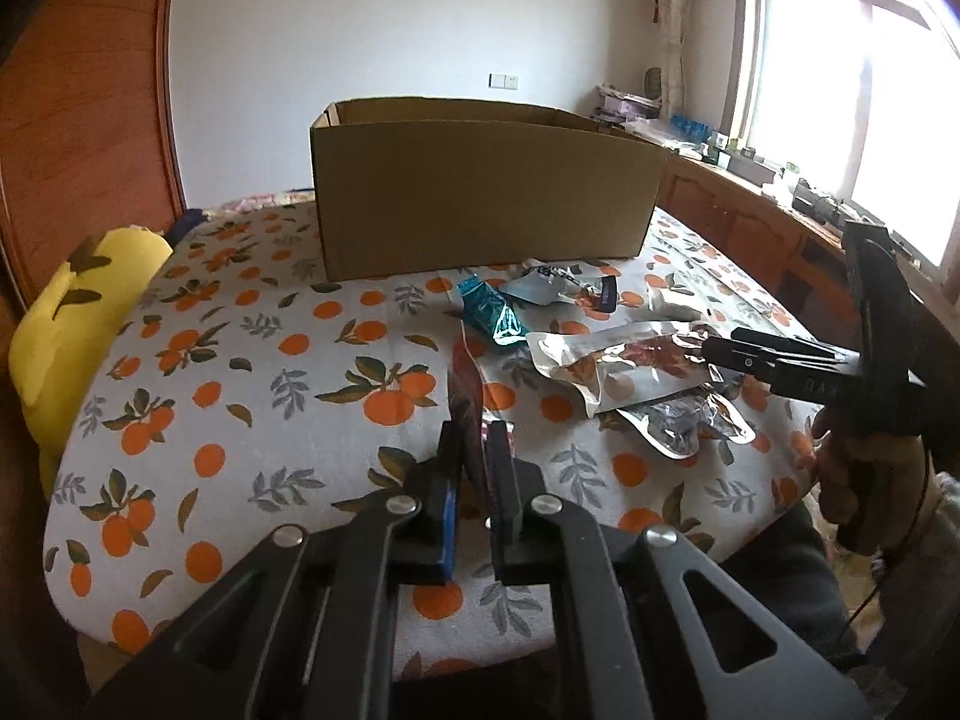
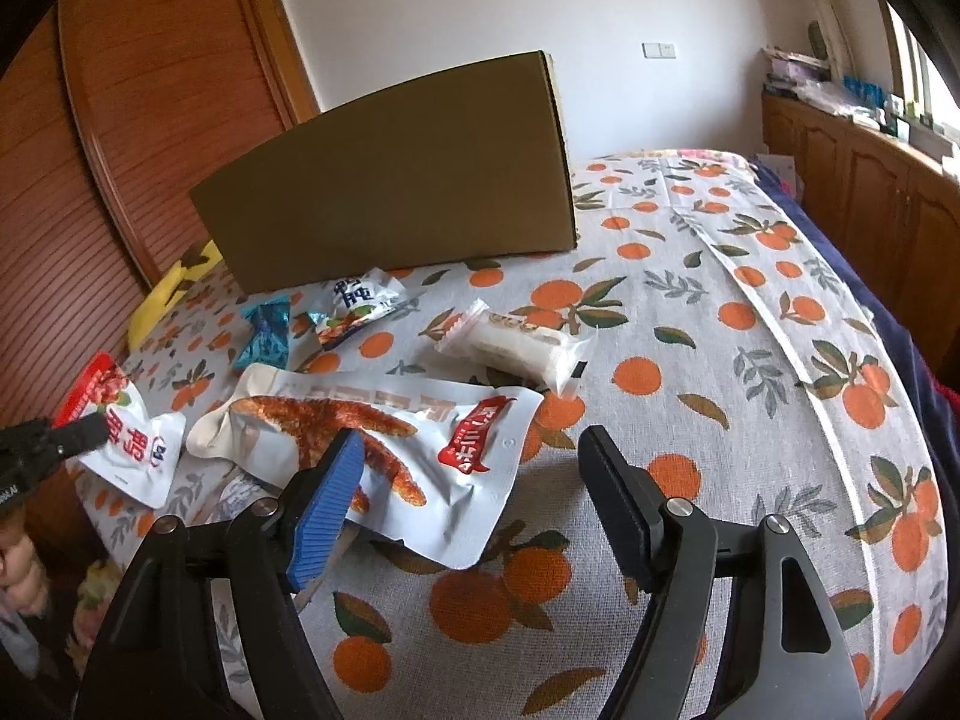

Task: Organize snacks
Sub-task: 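Lift the duck bag with the left tool while the right tool grasps the white spicy strip pack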

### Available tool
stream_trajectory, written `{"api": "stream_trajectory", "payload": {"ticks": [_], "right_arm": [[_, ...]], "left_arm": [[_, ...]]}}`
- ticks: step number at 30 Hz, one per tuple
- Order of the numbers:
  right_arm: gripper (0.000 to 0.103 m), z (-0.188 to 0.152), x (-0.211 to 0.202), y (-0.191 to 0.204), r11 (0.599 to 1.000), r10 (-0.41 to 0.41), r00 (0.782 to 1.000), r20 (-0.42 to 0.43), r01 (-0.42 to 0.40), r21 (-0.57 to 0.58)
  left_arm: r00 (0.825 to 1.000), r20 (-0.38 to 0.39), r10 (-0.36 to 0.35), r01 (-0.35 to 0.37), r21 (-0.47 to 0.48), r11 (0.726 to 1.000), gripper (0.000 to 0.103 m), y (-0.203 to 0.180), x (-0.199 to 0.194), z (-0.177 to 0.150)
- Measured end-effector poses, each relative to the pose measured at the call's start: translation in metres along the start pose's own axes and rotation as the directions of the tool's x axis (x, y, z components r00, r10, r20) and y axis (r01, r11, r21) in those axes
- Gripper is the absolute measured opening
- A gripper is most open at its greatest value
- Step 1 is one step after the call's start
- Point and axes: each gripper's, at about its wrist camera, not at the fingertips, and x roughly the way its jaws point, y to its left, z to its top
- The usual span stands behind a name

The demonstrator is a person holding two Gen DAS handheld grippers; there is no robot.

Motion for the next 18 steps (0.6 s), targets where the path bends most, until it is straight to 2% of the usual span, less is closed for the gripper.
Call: {"api": "stream_trajectory", "payload": {"ticks": [6,9,12,15,18], "right_arm": [[0.075,0.004,-0.001,0.007,1.0,-0.026,0.998,-0.065,0.025,-0.008],[0.075,0.0,-0.007,0.004,0.998,0.031,0.995,-0.09,-0.026,0.049],[0.074,-0.003,-0.011,0.009,0.998,0.035,0.993,-0.11,-0.03,0.047],[0.068,-0.003,-0.01,0.011,0.996,0.06,0.991,-0.12,-0.051,0.079],[0.057,-0.002,-0.009,0.008,0.988,0.082,0.99,-0.116,-0.065,0.139]], "left_arm": [[1.0,0.005,-0.004,0.004,-0.012,1.0,0.005,0.002,0.0,-0.001],[1.0,0.009,-0.002,0.002,-0.014,1.0,0.005,0.003,0.001,-0.003],[1.0,0.01,-0.003,0.004,-0.018,1.0,0.005,0.003,0.002,-0.003],[1.0,0.01,-0.005,0.005,-0.018,1.0,0.005,0.003,0.001,-0.003],[1.0,0.008,-0.003,0.003,-0.015,1.0,0.005,0.003,0.001,-0.003]]}}
